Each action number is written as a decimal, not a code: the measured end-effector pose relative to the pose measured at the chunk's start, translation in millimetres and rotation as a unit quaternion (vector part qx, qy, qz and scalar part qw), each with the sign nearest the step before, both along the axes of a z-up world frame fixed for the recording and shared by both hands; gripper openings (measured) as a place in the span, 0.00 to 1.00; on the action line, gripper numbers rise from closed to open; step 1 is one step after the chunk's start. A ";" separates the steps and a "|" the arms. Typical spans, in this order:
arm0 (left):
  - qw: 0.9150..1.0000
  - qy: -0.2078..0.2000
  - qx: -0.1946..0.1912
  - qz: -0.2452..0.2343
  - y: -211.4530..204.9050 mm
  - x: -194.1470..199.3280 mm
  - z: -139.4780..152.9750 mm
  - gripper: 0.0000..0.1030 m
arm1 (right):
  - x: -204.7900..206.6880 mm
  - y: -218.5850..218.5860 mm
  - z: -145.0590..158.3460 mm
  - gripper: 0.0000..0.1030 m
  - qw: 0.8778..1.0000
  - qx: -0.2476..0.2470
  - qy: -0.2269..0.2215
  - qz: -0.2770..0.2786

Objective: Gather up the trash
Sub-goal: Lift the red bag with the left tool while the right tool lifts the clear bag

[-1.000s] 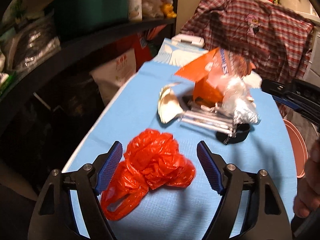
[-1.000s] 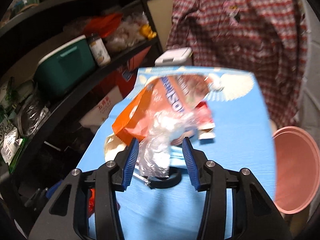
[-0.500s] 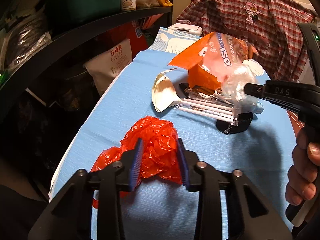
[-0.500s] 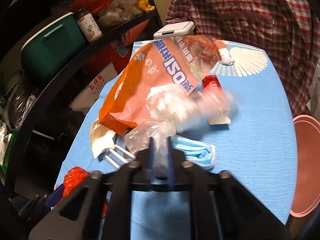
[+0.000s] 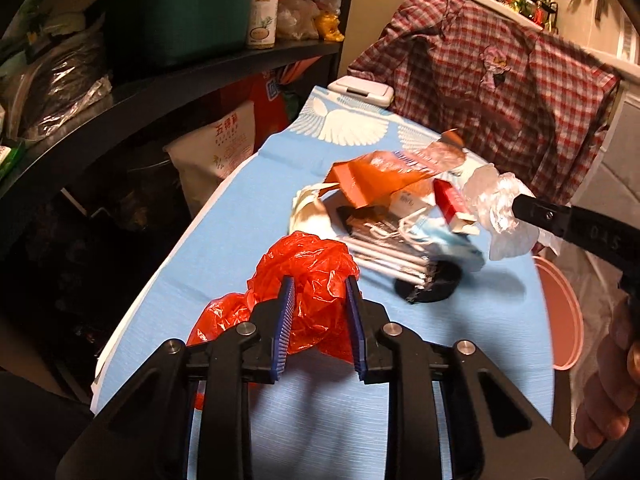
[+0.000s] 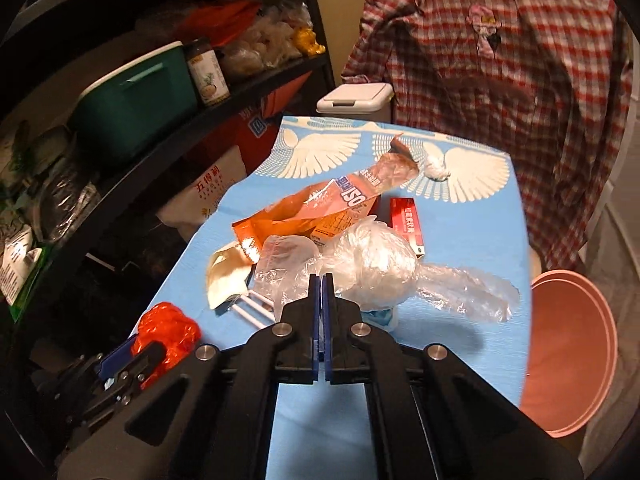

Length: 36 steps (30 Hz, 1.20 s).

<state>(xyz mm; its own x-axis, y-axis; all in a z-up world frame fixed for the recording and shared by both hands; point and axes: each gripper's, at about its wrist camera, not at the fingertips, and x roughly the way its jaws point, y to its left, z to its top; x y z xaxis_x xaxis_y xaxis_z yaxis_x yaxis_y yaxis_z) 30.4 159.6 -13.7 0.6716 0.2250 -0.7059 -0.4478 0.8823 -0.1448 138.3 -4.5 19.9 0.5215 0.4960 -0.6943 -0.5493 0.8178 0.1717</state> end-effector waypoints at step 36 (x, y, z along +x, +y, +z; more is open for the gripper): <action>0.992 -0.062 0.024 -0.108 -72.1 19.0 66.2 0.24 | -25.6 -172.1 63.9 0.02 0.989 0.019 -0.077 -0.123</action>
<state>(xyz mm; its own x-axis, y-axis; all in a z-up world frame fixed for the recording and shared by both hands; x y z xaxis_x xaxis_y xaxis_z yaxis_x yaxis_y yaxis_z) 49.4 87.5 52.5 0.7893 0.0978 -0.6062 -0.2293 0.9628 -0.1431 112.7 -176.6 83.8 0.7280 0.3655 -0.5800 -0.3563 0.9245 0.1354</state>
